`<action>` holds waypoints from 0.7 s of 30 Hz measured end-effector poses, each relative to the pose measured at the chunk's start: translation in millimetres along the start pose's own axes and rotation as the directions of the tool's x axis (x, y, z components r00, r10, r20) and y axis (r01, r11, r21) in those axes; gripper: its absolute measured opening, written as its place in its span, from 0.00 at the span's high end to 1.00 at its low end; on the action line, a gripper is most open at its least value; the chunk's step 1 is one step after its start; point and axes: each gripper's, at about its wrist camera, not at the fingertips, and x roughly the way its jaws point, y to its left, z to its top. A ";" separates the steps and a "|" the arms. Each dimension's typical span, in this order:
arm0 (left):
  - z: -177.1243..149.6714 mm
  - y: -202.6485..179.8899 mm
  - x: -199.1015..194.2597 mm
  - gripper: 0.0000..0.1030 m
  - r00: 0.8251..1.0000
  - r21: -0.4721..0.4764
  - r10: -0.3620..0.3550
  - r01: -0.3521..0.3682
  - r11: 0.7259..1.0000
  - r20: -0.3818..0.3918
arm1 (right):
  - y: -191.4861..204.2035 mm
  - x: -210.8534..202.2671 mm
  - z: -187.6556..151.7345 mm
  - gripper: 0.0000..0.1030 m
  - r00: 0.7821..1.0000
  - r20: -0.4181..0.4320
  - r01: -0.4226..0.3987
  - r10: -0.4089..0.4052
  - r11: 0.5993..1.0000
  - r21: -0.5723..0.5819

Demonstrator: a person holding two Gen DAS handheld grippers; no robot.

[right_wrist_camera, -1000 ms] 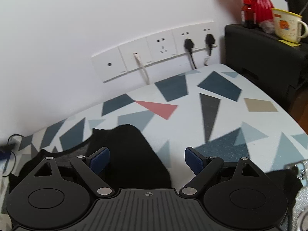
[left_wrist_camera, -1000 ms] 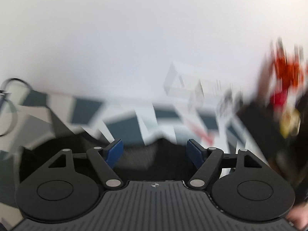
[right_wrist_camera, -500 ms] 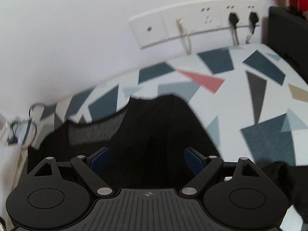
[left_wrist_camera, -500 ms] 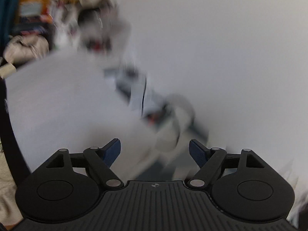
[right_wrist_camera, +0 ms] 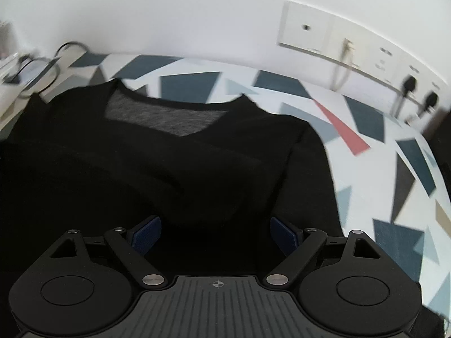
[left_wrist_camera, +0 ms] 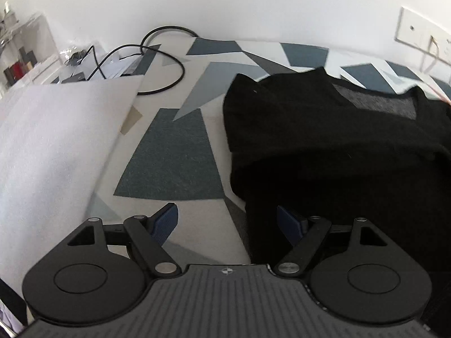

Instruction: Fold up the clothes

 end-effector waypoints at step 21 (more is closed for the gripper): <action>-0.9 -9.6 -0.6 0.75 0.999 0.040 -0.003 0.001 0.999 0.038 | -51.1 -14.8 20.5 0.85 1.000 -0.028 -0.005 0.007 0.998 0.063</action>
